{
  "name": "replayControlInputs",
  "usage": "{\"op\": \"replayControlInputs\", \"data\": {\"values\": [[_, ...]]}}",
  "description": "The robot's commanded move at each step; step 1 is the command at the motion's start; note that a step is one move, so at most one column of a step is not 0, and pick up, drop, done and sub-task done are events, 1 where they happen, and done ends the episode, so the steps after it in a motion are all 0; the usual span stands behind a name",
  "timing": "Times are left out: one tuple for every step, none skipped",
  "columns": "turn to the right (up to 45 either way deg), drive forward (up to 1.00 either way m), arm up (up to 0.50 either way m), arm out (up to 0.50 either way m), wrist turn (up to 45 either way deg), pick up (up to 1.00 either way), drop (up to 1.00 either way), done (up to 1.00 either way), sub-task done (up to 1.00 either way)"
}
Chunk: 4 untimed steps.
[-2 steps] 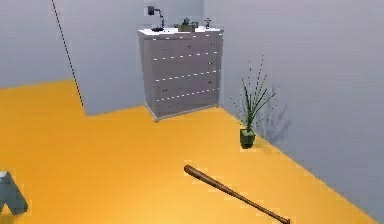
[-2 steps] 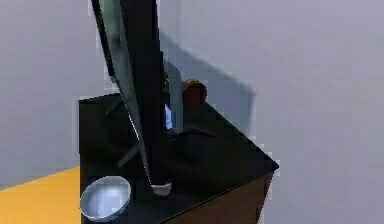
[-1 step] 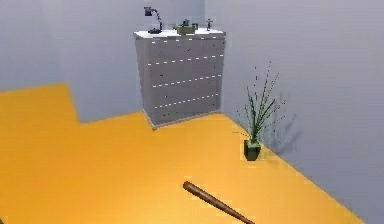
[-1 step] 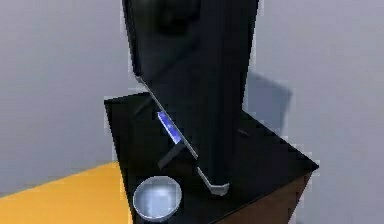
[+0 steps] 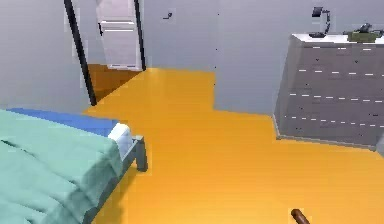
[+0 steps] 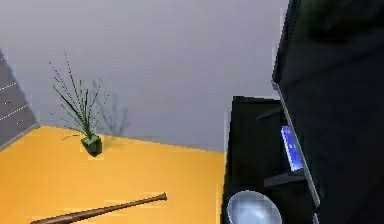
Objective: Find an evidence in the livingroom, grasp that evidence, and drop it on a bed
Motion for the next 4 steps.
{"op": "replayControlInputs", "data": {"values": [[0.0, 1.00, 0.00, 0.00, 0.0, 0.00, 0.00, 0.00, 0.00], [0.0, 0.60, 0.00, 0.00, 0.0, 0.00, 0.00, 0.00, 0.00], [-30.0, 0.00, 0.00, 0.00, 0.0, 0.00, 0.00, 0.00, 0.00], [0.0, 0.40, 0.00, 0.00, 0.0, 0.00, 0.00, 0.00, 0.00]]}}
